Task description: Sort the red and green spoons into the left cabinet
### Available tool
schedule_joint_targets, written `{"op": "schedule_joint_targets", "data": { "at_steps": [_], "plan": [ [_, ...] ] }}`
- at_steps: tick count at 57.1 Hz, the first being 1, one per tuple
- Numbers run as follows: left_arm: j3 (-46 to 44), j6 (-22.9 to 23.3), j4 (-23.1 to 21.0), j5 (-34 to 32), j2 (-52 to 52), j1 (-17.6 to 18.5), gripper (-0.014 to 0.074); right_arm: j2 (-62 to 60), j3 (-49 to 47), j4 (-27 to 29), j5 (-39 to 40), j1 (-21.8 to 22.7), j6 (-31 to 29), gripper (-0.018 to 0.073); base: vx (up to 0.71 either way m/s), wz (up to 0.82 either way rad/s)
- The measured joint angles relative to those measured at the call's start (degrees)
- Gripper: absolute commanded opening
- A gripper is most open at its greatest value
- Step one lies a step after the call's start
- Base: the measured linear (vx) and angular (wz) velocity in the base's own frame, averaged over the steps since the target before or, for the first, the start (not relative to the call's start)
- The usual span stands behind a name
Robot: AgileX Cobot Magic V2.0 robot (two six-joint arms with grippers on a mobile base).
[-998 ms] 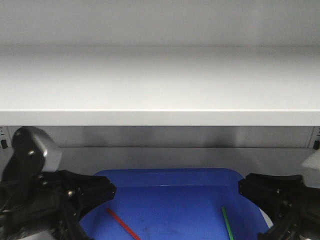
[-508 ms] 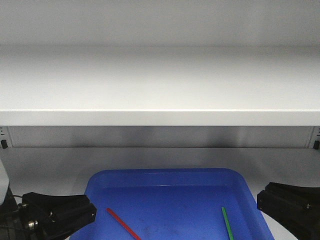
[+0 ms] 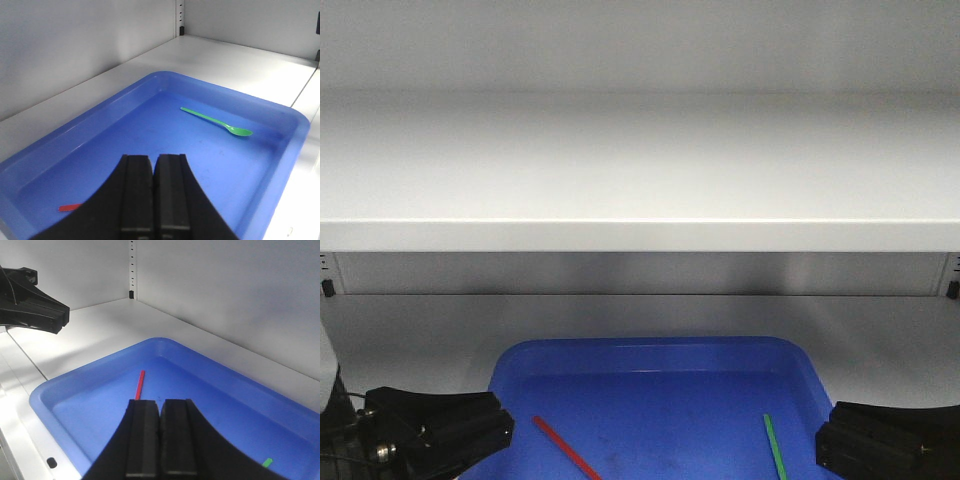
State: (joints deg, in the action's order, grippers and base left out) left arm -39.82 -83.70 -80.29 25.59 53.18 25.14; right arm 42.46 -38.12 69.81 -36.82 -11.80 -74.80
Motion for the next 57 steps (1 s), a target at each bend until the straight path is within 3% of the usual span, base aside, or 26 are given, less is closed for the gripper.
{"op": "schedule_joint_targets", "data": {
  "at_steps": [7, 13, 19, 26, 28, 35, 45, 57],
  "plan": [
    [0.0, -0.7, 0.1, -0.8, 0.0, 0.0, -0.0003, 0.0, 0.0, 0.0, 0.0, 0.0, 0.0, -0.0004, 0.00, 0.00],
    [0.0, 0.6, 2.5, -5.6, -0.4, 0.1, -0.0003, 0.0, 0.0, 0.0, 0.0, 0.0, 0.0, -0.0004, 0.00, 0.00],
    [0.0, 9.3, 11.2, -9.7, -2.9, 0.1, -0.0003, 0.0, 0.0, 0.0, 0.0, 0.0, 0.0, -0.0004, 0.00, 0.00],
    [1.2, 26.6, 25.5, -13.5, -8.4, -0.3, -0.0003, 0.0, 0.0, 0.0, 0.0, 0.0, 0.0, -0.0004, 0.00, 0.00],
    [2.4, 31.9, 30.4, -13.6, -10.6, -1.2, -0.0003, 0.0, 0.0, 0.0, 0.0, 0.0, 0.0, -0.0004, 0.00, 0.00],
    [6.8, 44.2, 39.8, -13.6, -15.9, -5.1, -0.0003, 0.0, 0.0, 0.0, 0.0, 0.0, 0.0, -0.0004, 0.00, 0.00],
    [12.9, 52.2, 47.6, -13.4, -26.2, -11.6, -0.0003, 0.0, 0.0, 0.0, 0.0, 0.0, 0.0, -0.0004, 0.00, 0.00],
    [21.5, 58.1, 55.4, -13.8, -40.4, -13.4, -0.0003, 0.0, 0.0, 0.0, 0.0, 0.0, 0.0, -0.0004, 0.00, 0.00]
  ]
}}
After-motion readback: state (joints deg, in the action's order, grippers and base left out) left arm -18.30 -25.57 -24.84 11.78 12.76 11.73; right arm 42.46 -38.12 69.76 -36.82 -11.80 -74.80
